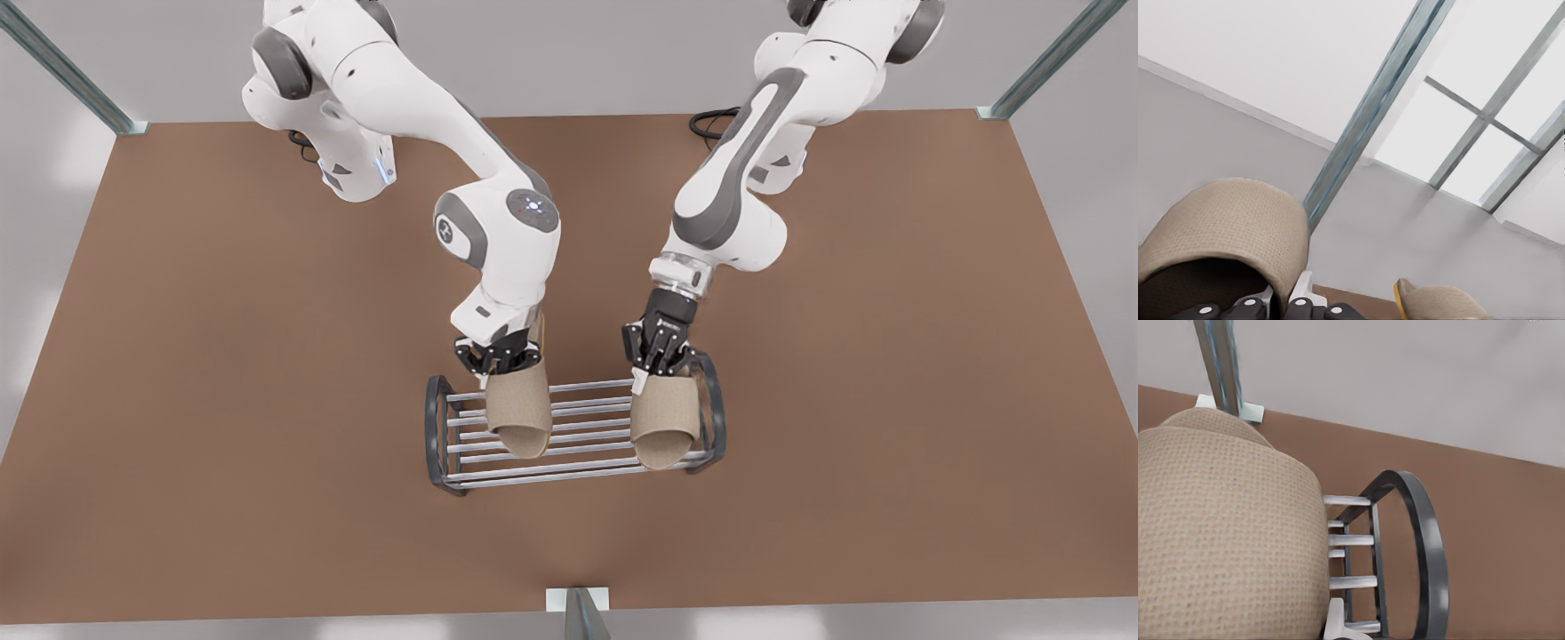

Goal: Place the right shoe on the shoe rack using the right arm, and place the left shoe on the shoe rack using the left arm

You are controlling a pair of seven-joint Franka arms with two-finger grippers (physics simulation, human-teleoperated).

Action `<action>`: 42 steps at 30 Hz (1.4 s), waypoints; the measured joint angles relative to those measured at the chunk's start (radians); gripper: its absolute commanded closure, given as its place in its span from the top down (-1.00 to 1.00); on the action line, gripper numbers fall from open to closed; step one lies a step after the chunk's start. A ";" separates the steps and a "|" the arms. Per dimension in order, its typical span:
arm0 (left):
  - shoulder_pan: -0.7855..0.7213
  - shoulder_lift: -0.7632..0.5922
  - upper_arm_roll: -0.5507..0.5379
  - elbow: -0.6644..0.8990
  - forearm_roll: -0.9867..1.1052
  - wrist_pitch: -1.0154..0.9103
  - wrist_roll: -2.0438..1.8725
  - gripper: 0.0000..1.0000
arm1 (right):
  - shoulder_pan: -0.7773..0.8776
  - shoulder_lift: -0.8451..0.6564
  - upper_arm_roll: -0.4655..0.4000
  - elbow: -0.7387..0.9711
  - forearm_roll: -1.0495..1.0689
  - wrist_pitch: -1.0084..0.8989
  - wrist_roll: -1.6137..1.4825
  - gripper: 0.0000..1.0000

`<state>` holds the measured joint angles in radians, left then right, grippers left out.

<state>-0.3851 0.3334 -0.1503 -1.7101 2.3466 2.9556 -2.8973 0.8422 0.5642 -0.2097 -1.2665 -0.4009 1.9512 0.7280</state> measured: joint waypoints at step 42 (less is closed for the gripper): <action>-0.041 0.189 0.018 -0.018 0.001 -0.121 0.000 1.00 | 0.042 0.166 0.006 0.006 -0.202 0.166 0.452 1.00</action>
<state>-0.4257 0.5227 -0.1325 -1.7280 2.3480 2.8343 -2.8973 0.8843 0.7307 -0.2035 -1.2608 -0.6026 2.1168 1.1797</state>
